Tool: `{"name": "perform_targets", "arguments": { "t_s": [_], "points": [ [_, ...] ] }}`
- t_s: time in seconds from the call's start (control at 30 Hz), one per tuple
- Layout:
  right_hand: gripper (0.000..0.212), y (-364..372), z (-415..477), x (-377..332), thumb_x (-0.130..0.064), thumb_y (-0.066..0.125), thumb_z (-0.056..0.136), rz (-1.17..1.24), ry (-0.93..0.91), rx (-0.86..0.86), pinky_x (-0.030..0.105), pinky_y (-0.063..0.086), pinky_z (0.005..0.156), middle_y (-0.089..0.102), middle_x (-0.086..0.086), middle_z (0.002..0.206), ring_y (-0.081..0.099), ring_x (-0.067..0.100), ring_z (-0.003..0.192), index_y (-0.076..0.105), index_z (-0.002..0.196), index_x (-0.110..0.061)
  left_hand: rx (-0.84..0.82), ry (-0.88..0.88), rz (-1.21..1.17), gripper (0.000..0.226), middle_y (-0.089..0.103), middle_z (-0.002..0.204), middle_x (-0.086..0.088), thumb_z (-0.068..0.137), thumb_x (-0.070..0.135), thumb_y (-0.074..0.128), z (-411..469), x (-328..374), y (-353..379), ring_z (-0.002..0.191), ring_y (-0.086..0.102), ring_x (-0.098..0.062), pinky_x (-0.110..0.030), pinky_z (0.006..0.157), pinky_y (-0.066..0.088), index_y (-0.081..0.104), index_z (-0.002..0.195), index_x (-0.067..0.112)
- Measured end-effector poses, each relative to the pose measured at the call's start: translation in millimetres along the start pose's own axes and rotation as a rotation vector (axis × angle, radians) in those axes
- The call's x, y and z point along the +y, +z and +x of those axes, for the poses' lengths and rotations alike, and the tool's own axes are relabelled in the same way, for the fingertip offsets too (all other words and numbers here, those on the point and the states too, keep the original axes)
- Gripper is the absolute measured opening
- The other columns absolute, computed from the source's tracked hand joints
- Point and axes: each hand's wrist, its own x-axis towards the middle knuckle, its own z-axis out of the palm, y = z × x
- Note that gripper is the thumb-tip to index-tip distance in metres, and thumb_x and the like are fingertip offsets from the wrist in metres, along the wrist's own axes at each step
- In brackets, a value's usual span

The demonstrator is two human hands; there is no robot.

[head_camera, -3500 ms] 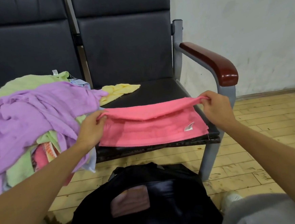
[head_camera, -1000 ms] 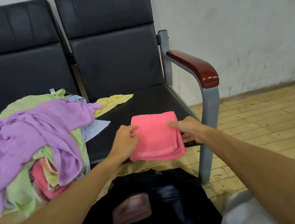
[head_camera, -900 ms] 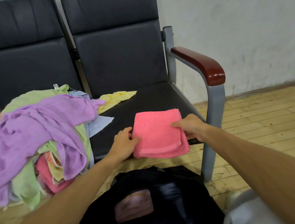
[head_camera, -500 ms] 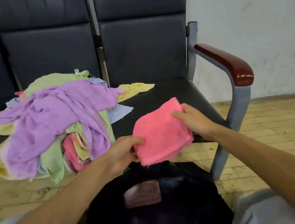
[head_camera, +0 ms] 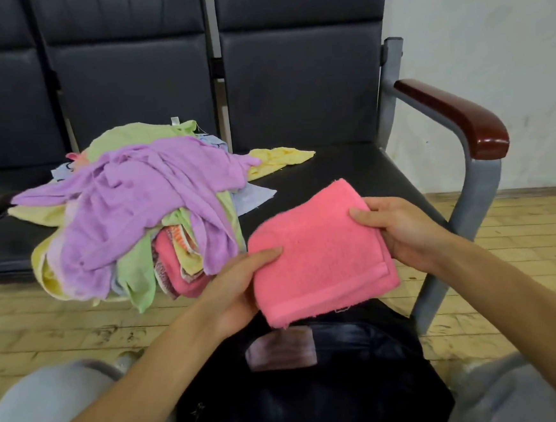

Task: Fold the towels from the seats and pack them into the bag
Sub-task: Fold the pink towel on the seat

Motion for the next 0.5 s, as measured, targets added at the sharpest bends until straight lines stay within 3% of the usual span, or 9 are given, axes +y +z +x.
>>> {"name": "perform_targets", "arguments": {
  "t_s": [0.17, 0.23, 0.4, 0.5],
  "points": [
    [0.024, -7, -4, 15, -0.018, 0.056, 0.097, -0.054, 0.117, -0.013, 0.036, 0.061, 0.076, 0.073, 0.012, 0.108, 0.071, 0.027, 0.099, 0.063, 0.118, -0.008, 0.038, 0.181, -0.002, 0.027, 0.075, 0.098, -0.007, 0.090, 0.011, 0.062, -2, 11, 1, 0.080, 0.073, -0.019, -0.029, 0.059, 0.057, 0.065, 0.116, 0.014],
    [0.025, -9, -7, 18, -0.016, 0.056, 0.097, -0.008, 0.147, -0.024, 0.037, 0.061, 0.077, 0.073, 0.014, 0.107, 0.071, 0.029, 0.099, 0.063, 0.120, -0.007, 0.012, 0.200, 0.007, 0.025, 0.076, 0.094, -0.005, 0.091, 0.009, 0.060, -4, 13, 2, 0.078, 0.073, -0.018, -0.027, 0.058, 0.057, 0.064, 0.116, 0.014],
    [0.031, -14, -9, 20, -0.009, 0.056, 0.096, 0.170, 0.163, -0.048, 0.029, 0.061, 0.061, 0.072, 0.016, 0.109, 0.074, 0.025, 0.086, 0.062, 0.126, -0.010, -0.007, 0.207, 0.047, 0.021, 0.075, 0.095, -0.004, 0.092, 0.008, 0.058, 0, 13, -1, 0.076, 0.072, -0.017, -0.026, 0.062, 0.058, 0.067, 0.110, 0.015],
    [0.037, -15, -7, 22, -0.008, 0.055, 0.095, 0.255, 0.111, -0.110, 0.032, 0.061, 0.068, 0.070, 0.012, 0.118, 0.072, 0.026, 0.095, 0.060, 0.130, -0.019, -0.049, 0.230, 0.017, 0.023, 0.074, 0.098, -0.005, 0.092, 0.007, 0.056, 3, 15, -4, 0.075, 0.071, -0.017, -0.029, 0.064, 0.058, 0.068, 0.107, 0.019]
  ]
}}
